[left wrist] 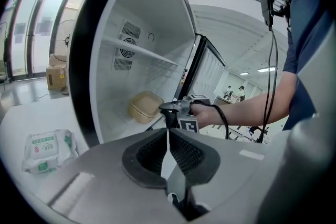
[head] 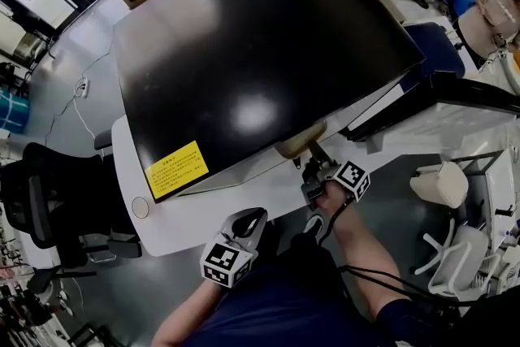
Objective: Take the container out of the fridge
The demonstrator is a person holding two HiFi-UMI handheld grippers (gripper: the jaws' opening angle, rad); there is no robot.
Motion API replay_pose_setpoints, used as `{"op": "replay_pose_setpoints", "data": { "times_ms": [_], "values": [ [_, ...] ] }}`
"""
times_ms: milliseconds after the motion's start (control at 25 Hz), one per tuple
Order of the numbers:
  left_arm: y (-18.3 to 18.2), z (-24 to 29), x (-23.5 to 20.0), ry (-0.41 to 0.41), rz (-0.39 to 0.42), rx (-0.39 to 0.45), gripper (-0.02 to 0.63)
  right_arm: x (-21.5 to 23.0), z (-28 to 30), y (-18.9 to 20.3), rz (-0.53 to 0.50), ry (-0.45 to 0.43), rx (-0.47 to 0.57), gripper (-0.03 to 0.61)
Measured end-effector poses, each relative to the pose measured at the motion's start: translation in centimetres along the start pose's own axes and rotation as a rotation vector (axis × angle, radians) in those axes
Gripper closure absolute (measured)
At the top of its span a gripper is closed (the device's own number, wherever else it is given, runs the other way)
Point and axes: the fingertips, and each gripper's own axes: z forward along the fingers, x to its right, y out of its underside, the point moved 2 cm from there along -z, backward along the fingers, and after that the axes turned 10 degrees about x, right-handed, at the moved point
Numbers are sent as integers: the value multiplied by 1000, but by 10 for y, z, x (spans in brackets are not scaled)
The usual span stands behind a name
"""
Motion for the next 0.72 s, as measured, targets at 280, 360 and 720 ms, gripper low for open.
{"op": "replay_pose_setpoints", "data": {
  "times_ms": [280, 360, 720],
  "values": [
    [-2, 7, 14, 35, 12, 6, 609, -2, -26, 0, -6, 2, -3, 522],
    [-3, 9, 18, 44, 18, 8, 609, -1, -34, 0, -8, 6, -3, 522],
    [-6, 21, 39, 121, 50, 2, 609, 3, -73, -7, -8, 15, 29, 522]
  ]
}}
